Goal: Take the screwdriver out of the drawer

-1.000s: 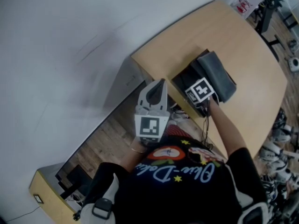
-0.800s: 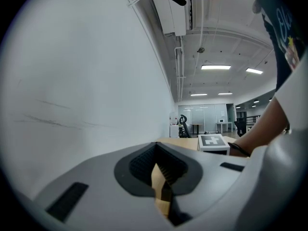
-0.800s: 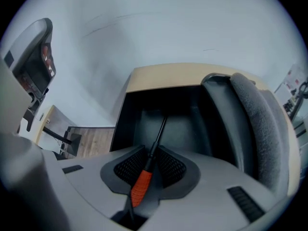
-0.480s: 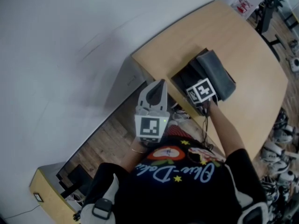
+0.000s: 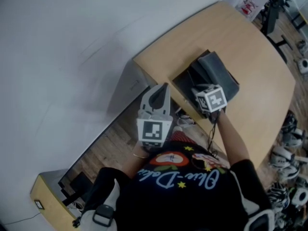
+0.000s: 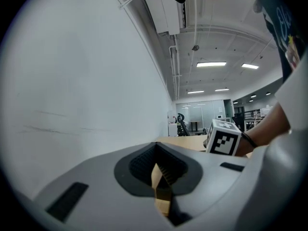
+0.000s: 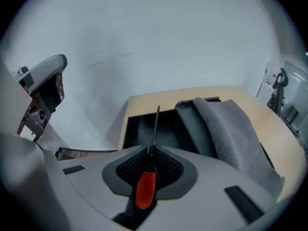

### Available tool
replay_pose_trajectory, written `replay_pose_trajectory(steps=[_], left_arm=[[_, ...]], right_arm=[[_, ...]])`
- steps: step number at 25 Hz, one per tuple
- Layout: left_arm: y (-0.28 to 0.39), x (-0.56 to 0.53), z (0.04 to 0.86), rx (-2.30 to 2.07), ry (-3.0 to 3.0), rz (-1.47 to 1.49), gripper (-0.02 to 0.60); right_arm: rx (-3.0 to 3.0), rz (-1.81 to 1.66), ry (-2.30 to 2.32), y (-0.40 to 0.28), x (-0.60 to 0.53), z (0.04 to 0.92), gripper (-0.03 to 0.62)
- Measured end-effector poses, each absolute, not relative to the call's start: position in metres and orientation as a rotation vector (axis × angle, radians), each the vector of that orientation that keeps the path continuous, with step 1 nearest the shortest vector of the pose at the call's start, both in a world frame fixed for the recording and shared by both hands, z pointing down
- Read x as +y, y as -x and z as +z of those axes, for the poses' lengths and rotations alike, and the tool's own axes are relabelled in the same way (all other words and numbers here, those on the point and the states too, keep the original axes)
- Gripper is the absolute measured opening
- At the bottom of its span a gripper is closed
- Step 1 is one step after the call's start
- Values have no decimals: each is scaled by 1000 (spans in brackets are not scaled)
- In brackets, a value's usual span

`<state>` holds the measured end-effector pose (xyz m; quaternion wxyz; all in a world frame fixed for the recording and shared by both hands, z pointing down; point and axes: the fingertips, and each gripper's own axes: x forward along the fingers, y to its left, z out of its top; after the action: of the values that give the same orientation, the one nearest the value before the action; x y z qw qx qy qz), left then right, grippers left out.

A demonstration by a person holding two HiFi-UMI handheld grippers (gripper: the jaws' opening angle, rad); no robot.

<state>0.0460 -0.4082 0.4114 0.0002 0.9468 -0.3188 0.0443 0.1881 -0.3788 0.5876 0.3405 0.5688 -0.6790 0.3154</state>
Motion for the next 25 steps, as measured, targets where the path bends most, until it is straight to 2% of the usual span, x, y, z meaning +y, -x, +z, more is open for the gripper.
replay_pose_trajectory(steps=[19, 25], left_arm=[[-92, -392, 400, -819, -3094, 217, 0], [-104, -388, 389, -772, -3106, 163, 0]], right_arm=[[-1976, 571, -1937, -203, -347, 466, 54], [-2034, 469, -2048, -202, -337, 426, 54]])
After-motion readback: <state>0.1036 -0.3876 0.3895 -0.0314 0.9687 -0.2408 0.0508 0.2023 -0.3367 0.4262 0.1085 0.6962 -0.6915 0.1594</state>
